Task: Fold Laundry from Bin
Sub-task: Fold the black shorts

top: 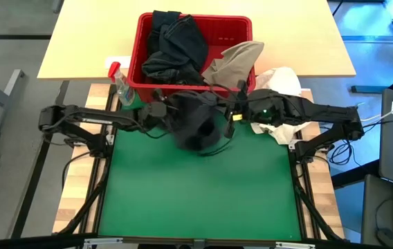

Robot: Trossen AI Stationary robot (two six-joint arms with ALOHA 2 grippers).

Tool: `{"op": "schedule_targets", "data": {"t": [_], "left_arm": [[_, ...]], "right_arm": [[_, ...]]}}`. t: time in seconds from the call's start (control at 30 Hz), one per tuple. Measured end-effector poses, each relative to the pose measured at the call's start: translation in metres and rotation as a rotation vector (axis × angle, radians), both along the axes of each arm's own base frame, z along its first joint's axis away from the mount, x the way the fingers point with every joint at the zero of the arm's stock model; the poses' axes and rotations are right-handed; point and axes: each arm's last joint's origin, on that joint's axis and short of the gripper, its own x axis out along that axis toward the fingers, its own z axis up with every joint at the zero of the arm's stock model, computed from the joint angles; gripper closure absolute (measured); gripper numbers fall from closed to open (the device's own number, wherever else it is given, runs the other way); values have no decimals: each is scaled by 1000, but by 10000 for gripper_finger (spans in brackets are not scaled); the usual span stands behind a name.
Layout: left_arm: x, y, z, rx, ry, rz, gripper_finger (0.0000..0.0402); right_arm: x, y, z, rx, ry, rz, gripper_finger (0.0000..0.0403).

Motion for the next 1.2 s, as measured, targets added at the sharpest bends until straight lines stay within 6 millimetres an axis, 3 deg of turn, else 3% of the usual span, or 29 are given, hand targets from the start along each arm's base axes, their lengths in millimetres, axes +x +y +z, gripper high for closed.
{"op": "schedule_targets", "data": {"t": [0.07,0.23,0.33,0.6,0.77,0.93,1.2], "left_arm": [[-11,-3,10,-59,-19,-94,222],[-33,-25,36,-354,-191,-530,222],[-35,-39,40,-446,-234,-622,222],[-9,-77,21,-408,-206,-564,222],[9,-82,-6,-390,-102,-511,222],[21,-90,-28,-344,35,-580,222],[13,-104,-24,-196,114,-571,222]], "right_arm": [[0,0,0,-9,1,-12,372],[0,-1,1,-23,-8,-43,371],[3,-2,-1,-22,-2,-44,371],[10,-4,-7,-32,22,-77,371],[11,-6,-8,-32,22,-83,370],[9,-14,-8,-33,28,-109,370],[5,-42,-13,-25,51,-201,370]]}}
